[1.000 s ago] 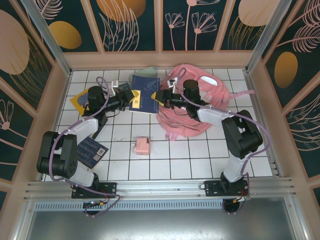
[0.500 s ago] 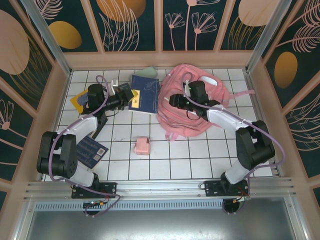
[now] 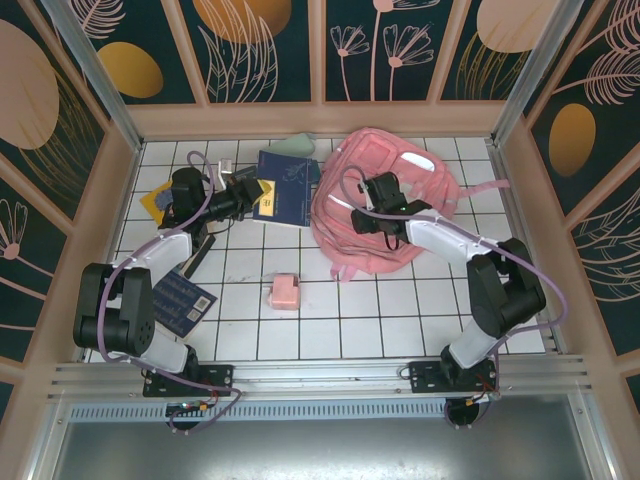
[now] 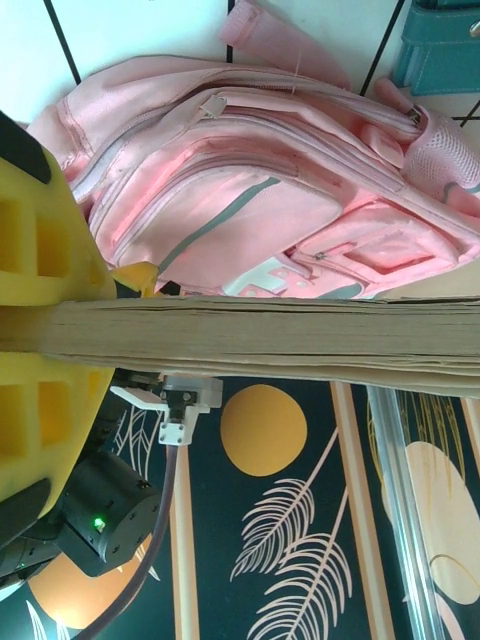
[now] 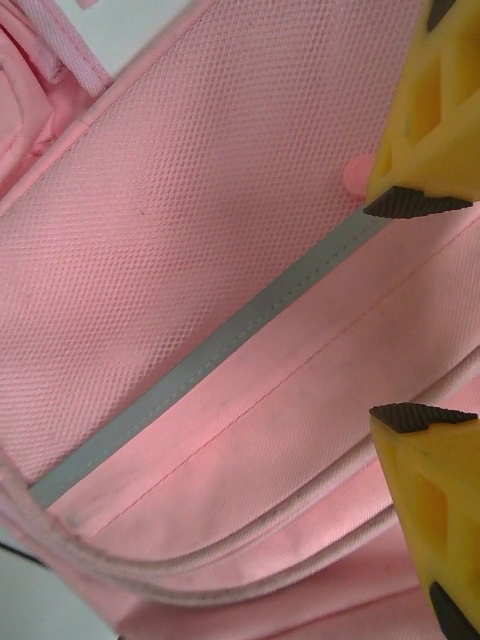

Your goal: Pack the student bag

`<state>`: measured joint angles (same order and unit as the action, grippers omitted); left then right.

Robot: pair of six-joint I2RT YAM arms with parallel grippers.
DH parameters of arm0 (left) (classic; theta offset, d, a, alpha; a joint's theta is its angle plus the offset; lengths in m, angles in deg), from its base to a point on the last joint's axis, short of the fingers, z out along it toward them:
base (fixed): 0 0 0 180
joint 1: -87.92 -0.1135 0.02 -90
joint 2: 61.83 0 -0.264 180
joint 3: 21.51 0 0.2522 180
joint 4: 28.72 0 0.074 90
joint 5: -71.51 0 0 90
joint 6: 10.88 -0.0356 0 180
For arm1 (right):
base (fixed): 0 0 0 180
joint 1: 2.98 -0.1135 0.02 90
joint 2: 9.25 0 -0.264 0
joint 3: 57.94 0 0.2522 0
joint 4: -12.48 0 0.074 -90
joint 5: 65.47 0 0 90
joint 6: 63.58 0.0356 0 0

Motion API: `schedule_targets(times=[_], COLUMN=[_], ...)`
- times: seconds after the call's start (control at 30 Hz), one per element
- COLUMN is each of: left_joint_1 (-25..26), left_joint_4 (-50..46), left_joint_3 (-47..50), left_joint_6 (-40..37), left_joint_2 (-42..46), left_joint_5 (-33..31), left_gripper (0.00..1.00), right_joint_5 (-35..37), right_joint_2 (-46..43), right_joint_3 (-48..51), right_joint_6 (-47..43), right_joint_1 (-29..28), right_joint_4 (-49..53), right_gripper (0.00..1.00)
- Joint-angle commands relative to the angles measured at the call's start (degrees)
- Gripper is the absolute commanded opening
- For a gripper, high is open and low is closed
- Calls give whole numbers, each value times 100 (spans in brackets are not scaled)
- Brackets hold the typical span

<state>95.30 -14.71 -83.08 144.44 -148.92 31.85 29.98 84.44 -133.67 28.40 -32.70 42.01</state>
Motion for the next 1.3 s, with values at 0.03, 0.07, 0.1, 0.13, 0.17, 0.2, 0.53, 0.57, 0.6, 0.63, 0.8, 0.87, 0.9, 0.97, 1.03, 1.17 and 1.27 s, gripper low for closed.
schedule_targets(times=[0.03, 0.07, 0.1, 0.13, 0.17, 0.2, 0.53, 0.57, 0.6, 0.63, 0.8, 0.87, 0.9, 0.97, 1.03, 1.17, 1.27], left_joint_1=[-43, -44, -39, -44, -39, -43, -78, -83, -87, -87, -96, -104, -113, -130, -140, -166, -184], left_joint_4=[73, 76, 81, 81, 80, 80, -17, -24, -30, -47, -131, -157, -158, -156, -151, -129, -187], left_joint_3=[-159, -159, -159, -157, -150, -142, 29, 41, 44, 42, 43, 44, 43, 38, 53, 131, 216], left_joint_6=[-169, -168, -164, -157, -155, -168, -244, -245, -254, -265, -343, -360, -379, -405, -440, -504, -614], left_joint_2=[140, 138, 137, 132, 150, 170, 303, 321, 333, 354, 373, 369, 365, 352, 339, 357, 368], left_joint_5=[54, 55, 54, 55, 55, 54, 47, 53, 58, 53, 51, 61, 67, 75, 73, 30, -73], left_gripper=[0, 0, 0, 0, 0, 0, 0, 0, 0, 0, 0, 0, 0, 0, 0, 0, 0], right_joint_5=[112, 74, 53, 52, 53, 36, 364, 373, 378, 387, 393, 378, 381, 410, 430, 209, -143], right_joint_2=[163, 180, 190, 209, 229, 244, 653, 688, 709, 722, 691, 630, 571, 453, 365, 225, 124], right_joint_3=[28, 19, 12, 16, 34, 51, 115, 119, 132, 131, 138, 107, 99, 61, -31, -442, -855], right_joint_6=[-338, -343, -353, -371, -387, -399, -365, -369, -374, -365, -323, -265, -239, -208, -166, 8, 177], right_joint_1=[-129, -131, -131, -131, -131, -131, -298, -297, -298, -298, -298, -307, -316, -348, -373, -408, -441], right_joint_4=[176, 177, 188, 198, 200, 194, 145, 143, 129, 113, 61, 75, 71, 74, 156, 486, 708], right_gripper=[59, 61, 61, 61, 62, 62, 60, 59, 56, 52, 25, 8, 2, 0, 0, 0, 0])
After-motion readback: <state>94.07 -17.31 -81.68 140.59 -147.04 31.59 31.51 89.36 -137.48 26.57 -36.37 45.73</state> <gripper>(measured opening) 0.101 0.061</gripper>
